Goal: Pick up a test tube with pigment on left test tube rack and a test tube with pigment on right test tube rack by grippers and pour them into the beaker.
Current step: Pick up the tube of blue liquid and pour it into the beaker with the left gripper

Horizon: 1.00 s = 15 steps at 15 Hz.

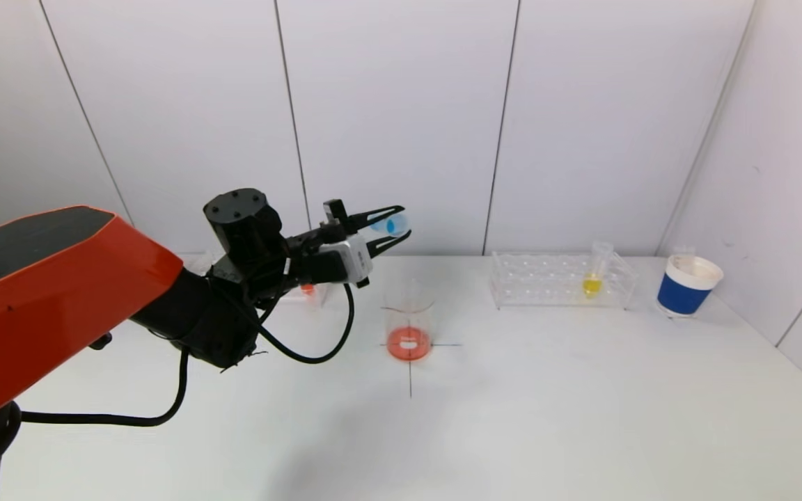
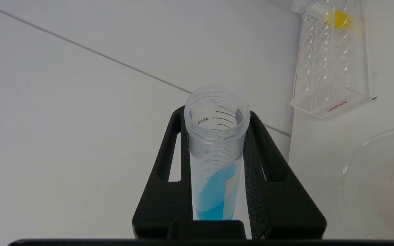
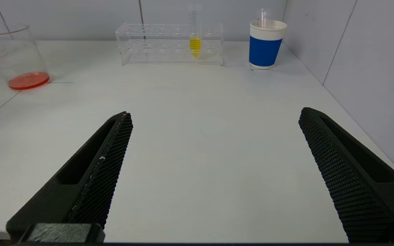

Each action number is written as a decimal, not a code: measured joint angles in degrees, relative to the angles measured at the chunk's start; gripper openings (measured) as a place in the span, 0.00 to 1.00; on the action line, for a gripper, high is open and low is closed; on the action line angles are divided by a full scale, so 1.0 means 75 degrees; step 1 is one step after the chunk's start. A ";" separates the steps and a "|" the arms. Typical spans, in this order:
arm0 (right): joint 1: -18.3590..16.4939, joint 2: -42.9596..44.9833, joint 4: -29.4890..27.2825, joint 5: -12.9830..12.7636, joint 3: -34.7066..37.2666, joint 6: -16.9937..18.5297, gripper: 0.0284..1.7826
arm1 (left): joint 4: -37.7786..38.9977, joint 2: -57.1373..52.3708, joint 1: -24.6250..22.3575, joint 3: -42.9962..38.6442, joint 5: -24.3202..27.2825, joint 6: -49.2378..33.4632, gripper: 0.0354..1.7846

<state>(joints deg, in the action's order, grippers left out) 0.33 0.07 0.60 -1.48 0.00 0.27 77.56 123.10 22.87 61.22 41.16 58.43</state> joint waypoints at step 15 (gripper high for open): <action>0.0000 0.0000 -0.0003 0.0000 0.0000 0.0000 0.99 | 0.0041 0.0647 -0.0041 -0.0029 0.0088 0.1239 0.24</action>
<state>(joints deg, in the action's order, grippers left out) 0.33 0.07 0.57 -1.48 0.00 0.27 77.86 127.95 22.56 61.00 41.81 67.72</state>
